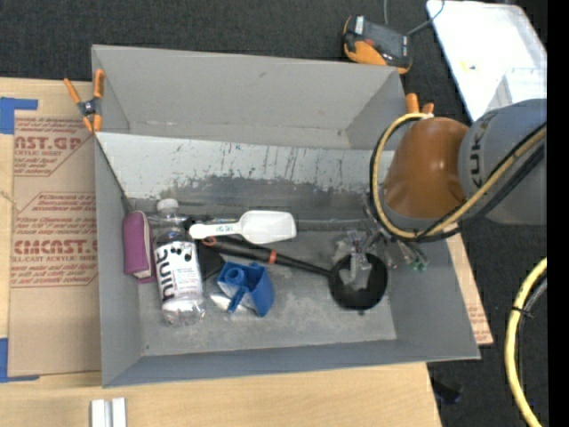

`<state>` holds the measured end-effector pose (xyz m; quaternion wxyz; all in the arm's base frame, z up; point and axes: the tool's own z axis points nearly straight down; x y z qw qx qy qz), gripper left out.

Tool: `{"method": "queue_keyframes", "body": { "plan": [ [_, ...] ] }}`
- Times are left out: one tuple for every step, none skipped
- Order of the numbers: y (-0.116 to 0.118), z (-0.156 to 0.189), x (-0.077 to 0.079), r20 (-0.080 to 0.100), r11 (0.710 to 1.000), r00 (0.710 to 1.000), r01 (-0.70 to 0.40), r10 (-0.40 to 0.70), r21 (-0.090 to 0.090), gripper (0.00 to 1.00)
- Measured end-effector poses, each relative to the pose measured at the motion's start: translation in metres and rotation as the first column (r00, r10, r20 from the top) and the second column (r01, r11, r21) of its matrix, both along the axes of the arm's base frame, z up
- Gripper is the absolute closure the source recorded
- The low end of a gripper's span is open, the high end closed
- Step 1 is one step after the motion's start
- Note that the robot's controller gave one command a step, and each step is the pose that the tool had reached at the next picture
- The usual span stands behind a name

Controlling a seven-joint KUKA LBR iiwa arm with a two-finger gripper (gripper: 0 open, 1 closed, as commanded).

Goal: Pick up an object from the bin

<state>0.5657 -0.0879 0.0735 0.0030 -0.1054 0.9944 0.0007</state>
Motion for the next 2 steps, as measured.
{"method": "queue_keyframes", "body": {
  "plan": [
    [0.005, 0.010, 0.001, 0.000, 1.000, 1.000, 0.026, -0.026, 0.001, 1.00],
    [0.006, 0.041, -0.003, -0.005, 1.000, 1.000, 0.016, -0.016, 0.001, 1.00]
  ]
}}
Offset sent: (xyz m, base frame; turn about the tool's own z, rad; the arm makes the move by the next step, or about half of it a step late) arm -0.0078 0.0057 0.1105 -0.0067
